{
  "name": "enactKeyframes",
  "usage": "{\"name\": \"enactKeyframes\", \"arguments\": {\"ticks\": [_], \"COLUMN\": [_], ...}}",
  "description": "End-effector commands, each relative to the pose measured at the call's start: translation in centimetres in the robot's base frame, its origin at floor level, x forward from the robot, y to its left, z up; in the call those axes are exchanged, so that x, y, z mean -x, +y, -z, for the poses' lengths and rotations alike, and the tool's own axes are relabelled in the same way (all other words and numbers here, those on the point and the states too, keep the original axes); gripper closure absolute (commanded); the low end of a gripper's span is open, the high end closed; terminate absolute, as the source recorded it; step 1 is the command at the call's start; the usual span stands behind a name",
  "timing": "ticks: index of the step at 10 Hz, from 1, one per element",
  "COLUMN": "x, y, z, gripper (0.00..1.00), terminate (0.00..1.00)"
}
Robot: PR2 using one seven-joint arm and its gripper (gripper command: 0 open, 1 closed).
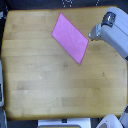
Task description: Folding a cloth
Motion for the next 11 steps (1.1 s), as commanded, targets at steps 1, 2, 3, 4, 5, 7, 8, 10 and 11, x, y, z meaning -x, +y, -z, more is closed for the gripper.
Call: {"name": "enactKeyframes", "arguments": {"ticks": [1, 2, 3, 4, 5, 7, 8, 10, 11], "x": [-0.1, -0.3, 0.0, 0.3, 0.6, 0.8, 0.4, -0.3, -0.3], "y": [0.1, 0.5, 1.0, 1.1, 1.5, 2.7, 3.5, 5.6, 5.8], "z": [0.1, 0.8, 1.8, 2.3, 3.3, 5.1, 5.8, 7.3, 7.3], "gripper": [0.0, 0.0, 0.0, 0.0, 0.0, 0.0, 0.0, 0.0, 0.0], "terminate": [0.0, 0.0, 0.0, 0.0, 0.0, 0.0, 0.0, 0.0, 0.0]}}
